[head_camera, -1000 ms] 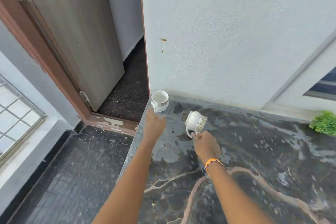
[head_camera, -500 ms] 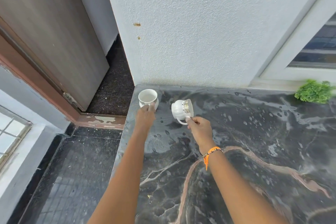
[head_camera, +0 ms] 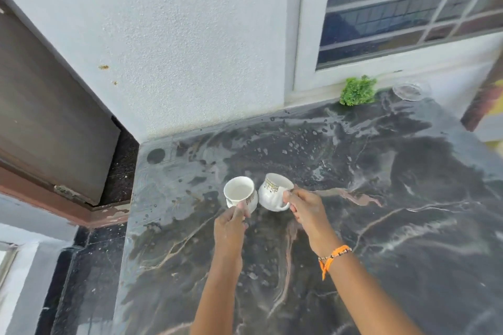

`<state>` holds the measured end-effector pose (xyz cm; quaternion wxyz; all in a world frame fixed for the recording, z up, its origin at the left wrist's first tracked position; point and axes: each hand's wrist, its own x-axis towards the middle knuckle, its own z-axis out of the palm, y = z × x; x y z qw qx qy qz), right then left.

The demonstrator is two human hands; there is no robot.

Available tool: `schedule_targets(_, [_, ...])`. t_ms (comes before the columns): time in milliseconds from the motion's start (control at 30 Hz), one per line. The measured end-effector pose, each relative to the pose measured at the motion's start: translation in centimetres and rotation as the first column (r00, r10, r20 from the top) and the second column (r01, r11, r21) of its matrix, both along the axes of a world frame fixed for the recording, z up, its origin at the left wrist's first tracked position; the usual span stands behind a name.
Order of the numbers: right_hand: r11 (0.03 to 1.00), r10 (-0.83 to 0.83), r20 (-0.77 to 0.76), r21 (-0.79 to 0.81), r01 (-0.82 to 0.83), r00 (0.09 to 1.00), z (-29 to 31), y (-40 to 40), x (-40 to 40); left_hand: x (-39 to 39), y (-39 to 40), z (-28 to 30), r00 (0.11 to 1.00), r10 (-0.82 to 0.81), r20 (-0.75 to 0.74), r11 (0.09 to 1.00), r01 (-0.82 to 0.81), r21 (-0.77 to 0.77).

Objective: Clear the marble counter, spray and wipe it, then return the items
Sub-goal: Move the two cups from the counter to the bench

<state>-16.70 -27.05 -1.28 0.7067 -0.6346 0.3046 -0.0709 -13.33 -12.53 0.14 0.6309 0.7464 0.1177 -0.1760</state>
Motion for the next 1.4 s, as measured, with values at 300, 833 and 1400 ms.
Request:
schedule_targets(300, [0.979,-0.177,0.086,-0.089,0.185,0.98,1.9,-14.9,-17.2,-14.2,-15.5,1.6,0.974,-0.224,0.014,0.972,0.225,-0.071])
schedule_targets(833, [0.796,-0.575,0.068,-0.184,0.577,0.815,1.6,-41.0,-38.4,-31.1,-45.6,0.9,0.785,-0.619,0.017,0.776,0.616,-0.133])
schedule_targets(1400, [0.785,-0.619,-0.204,-0.132,0.605,0.758,-7.8,-63.7,-44.1,-36.2,-71.0,-9.5,0.652,-0.668,-0.358,0.678,0.732,0.068])
